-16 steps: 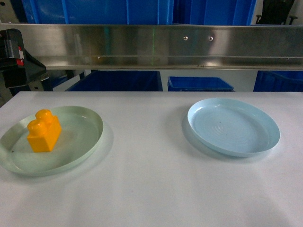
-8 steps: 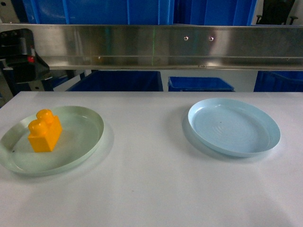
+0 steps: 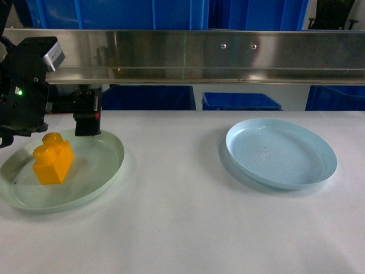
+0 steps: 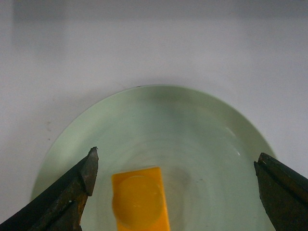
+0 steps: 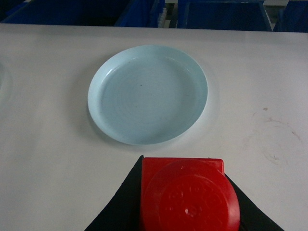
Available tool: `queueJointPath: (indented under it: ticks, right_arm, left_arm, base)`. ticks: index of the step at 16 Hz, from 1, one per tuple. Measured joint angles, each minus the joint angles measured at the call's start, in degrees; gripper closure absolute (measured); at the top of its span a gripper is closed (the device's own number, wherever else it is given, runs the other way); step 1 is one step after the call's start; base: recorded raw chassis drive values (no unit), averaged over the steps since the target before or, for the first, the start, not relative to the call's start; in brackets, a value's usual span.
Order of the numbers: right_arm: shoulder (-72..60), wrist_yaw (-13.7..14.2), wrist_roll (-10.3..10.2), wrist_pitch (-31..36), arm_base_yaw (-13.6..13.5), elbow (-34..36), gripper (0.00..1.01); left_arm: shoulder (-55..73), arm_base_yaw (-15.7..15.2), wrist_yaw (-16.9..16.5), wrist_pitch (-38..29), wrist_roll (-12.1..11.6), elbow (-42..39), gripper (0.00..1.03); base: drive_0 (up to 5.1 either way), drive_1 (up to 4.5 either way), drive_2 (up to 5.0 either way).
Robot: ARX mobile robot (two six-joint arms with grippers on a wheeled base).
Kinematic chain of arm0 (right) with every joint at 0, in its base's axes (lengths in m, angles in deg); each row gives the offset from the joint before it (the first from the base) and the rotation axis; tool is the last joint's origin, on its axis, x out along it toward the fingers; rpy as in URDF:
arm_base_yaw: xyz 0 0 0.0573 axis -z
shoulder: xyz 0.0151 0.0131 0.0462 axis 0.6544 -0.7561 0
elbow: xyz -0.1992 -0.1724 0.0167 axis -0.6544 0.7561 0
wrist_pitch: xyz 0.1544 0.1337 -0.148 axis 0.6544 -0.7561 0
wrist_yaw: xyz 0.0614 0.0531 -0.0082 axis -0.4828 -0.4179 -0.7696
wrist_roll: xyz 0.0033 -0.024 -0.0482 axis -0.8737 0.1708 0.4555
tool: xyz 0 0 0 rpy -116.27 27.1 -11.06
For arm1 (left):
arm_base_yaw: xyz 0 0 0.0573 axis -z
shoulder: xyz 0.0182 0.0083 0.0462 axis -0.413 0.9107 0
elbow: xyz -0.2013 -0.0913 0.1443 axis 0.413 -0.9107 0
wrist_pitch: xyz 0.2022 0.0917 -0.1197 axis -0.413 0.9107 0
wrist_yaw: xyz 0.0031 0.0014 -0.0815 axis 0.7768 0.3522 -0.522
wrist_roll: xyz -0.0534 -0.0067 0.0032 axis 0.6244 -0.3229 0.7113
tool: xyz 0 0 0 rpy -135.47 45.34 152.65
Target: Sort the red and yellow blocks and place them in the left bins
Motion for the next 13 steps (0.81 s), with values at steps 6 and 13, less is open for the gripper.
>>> queueJointPath:
  ticks: [6,13]
  right_arm:
    - [0.0,0.0,0.0,0.0,0.0,0.0,0.74]
    - [0.0,0.02,0.0,-0.02,0.0,0.0,0.74]
  left_arm:
    - [2.78,-0.26,2.14,-0.74,-0.46,-0.24,0.05]
    - [5.66,-1.81,3.26,-1.05,-2.01,-1.49,0.39]
  base:
    - [0.0,0.0,0.0]
    - [0.0,0.0,0.0]
